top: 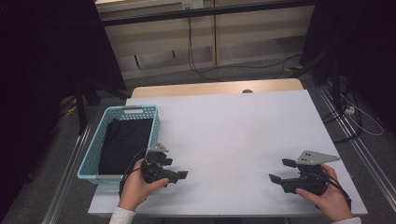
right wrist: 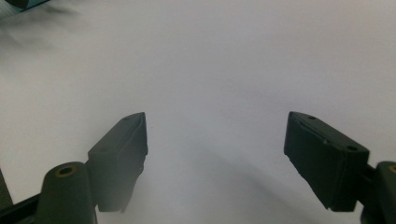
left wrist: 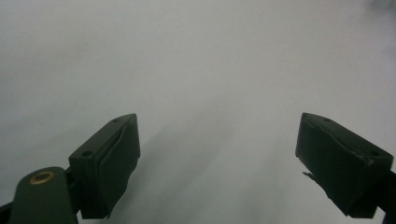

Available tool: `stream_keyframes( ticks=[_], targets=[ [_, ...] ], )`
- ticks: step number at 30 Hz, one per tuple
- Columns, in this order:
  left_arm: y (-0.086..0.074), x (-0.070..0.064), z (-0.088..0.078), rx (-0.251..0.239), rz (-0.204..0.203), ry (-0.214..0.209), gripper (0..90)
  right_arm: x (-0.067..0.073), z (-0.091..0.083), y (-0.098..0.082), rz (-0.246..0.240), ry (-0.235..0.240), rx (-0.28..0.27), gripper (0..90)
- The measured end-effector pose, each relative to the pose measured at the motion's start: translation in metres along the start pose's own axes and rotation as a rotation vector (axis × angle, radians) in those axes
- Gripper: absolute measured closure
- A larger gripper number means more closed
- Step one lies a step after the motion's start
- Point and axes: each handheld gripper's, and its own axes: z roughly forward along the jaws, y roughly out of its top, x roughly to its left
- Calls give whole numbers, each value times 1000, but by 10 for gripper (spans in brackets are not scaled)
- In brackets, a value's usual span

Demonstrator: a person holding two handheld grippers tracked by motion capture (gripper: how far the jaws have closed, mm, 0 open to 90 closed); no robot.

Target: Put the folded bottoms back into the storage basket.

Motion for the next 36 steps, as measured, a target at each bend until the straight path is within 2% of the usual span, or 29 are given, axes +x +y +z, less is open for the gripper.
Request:
stream_keyframes(
  ticks=[16,20,36],
  targets=[
    [-2,-1,-1,-21,10,9,126,0,-1,-1,-8,-8,3,210],
    [-2,-1,-1,-14,17,10,122,0,0,-1,-14,-7,5,210],
    [-3,-2,0,-25,9,16,115,1,6,-4,-29,-3,30,210]
  ],
)
